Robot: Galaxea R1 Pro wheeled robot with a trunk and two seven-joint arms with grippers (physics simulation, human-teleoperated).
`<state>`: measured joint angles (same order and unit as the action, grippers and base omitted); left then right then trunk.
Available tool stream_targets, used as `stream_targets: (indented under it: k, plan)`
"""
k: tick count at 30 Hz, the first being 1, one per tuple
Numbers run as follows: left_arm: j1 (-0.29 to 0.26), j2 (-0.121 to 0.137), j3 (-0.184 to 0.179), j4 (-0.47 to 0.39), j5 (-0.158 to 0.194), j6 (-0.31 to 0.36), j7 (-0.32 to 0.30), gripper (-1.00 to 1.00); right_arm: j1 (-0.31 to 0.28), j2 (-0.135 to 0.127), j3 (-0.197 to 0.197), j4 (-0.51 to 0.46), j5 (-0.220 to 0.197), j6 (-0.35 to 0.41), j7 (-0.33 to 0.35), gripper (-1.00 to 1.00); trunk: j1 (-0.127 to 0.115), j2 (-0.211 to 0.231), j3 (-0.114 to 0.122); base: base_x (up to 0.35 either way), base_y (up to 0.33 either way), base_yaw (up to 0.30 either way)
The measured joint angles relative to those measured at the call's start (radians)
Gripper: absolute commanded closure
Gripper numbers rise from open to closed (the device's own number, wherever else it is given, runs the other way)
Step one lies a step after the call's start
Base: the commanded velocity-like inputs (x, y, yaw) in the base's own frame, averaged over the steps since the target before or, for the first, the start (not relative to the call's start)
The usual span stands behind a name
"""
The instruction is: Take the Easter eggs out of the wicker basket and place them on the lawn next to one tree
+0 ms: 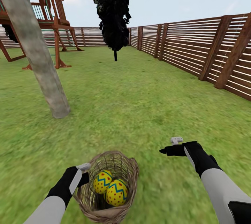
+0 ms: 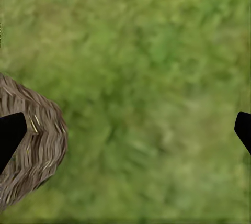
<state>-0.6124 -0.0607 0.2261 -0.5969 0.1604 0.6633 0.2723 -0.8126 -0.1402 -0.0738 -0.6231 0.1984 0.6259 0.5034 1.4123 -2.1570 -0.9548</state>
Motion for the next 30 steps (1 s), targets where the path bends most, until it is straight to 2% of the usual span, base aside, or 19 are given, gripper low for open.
stream_targets:
  k: [6,11,21,30]
  plan:
    - [0.0,0.001,0.001,0.038,-0.025,0.005,-0.001,1.0,0.0,0.001,0.001,0.001,0.001,0.0,0.0,-1.0,-0.023,0.042,0.019,0.0,0.0,0.0]
    - [0.001,0.002,0.001,0.035,-0.039,0.009,0.0,1.0,0.01,0.012,0.008,0.004,0.012,-0.004,0.002,-1.0,-0.042,0.077,0.034,0.0,0.0,0.0]
    - [0.001,0.002,0.002,0.034,-0.037,0.009,0.0,1.0,0.011,0.012,0.008,0.008,0.012,-0.004,0.001,-1.0,-0.08,0.147,0.066,0.0,0.0,0.001]
    - [0.001,0.004,0.002,0.034,-0.038,0.009,0.004,1.0,0.01,0.013,0.008,0.011,0.013,-0.004,-0.002,-1.0,-0.115,0.21,0.094,0.0,0.0,0.272]
